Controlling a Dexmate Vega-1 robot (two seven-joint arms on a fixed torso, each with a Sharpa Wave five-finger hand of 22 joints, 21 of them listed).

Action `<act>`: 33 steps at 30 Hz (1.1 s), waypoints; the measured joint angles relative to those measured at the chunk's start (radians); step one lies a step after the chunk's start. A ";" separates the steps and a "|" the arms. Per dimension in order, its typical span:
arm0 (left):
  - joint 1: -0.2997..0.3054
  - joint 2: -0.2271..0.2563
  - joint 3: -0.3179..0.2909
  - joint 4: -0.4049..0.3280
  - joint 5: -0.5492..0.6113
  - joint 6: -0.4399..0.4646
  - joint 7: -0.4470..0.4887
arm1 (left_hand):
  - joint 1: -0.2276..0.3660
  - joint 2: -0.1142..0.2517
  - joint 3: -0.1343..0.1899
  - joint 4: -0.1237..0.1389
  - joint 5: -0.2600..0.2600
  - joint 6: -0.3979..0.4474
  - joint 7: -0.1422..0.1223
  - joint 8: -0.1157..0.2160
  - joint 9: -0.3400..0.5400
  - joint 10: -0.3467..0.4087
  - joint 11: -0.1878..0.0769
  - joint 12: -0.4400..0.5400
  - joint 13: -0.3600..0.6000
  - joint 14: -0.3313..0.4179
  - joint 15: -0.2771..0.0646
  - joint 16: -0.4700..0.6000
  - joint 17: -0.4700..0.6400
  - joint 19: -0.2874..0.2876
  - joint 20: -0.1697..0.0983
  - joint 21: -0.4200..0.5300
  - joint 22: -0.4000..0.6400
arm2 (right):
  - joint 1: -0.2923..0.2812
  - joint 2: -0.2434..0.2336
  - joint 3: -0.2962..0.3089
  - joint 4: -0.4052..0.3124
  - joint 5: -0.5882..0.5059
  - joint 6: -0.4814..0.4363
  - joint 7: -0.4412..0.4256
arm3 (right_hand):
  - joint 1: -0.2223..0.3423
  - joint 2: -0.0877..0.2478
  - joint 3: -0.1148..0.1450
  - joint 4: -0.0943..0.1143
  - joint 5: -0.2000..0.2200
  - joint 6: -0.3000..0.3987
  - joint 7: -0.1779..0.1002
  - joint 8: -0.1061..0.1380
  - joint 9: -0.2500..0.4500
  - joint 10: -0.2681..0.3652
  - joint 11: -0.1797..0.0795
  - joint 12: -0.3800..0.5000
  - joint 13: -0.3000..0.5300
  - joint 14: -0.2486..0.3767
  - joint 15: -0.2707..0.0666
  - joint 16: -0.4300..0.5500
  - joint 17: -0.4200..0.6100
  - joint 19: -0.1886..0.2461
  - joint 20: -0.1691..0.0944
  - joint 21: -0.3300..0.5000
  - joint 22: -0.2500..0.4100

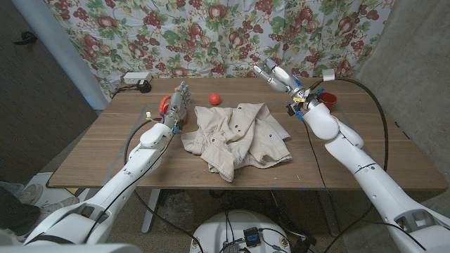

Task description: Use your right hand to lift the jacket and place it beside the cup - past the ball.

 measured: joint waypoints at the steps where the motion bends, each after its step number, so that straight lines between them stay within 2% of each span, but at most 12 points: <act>1: 0.000 0.000 0.000 0.000 0.000 0.000 0.000 | 0.000 0.000 0.000 0.000 0.000 0.000 0.000 0.000 0.000 0.000 0.000 0.000 0.000 0.000 0.000 0.000 0.000 0.000 0.000 0.000 0.000 | 0.000 0.000 0.000 0.000 -0.008 0.000 0.000 | 0.000 0.000 0.000 0.000 0.000 0.000 0.000 0.000 0.000 0.000 0.000 0.000 0.000 0.000 0.000 0.000 0.000 0.000 0.000 0.000 0.000; 8: 0.004 0.001 0.000 -0.004 0.000 0.000 0.001 | 0.000 0.000 0.000 0.000 0.000 0.004 -0.003 0.000 0.000 0.000 0.000 0.000 0.000 0.000 0.000 0.000 0.000 0.000 0.000 0.000 0.000 | 0.004 -0.016 -0.015 -0.016 -0.041 -0.002 0.000 | 0.009 -0.009 0.000 0.000 0.000 0.000 0.000 0.000 0.000 0.000 0.000 0.000 0.000 0.000 0.000 0.000 0.000 0.000 0.000 0.000 0.000; 33: 0.014 0.003 0.000 -0.018 0.001 0.000 0.005 | 0.000 0.000 0.000 0.000 0.000 0.000 0.000 0.000 0.000 0.000 0.000 0.000 0.000 0.000 0.000 0.000 0.000 0.000 0.000 0.000 0.000 | 0.029 -0.074 -0.088 -0.080 -0.142 -0.025 0.028 | 0.009 -0.009 0.004 -0.004 0.000 0.000 0.000 0.000 0.000 0.000 0.000 0.000 0.000 0.000 0.000 0.000 0.000 0.000 0.000 0.000 0.000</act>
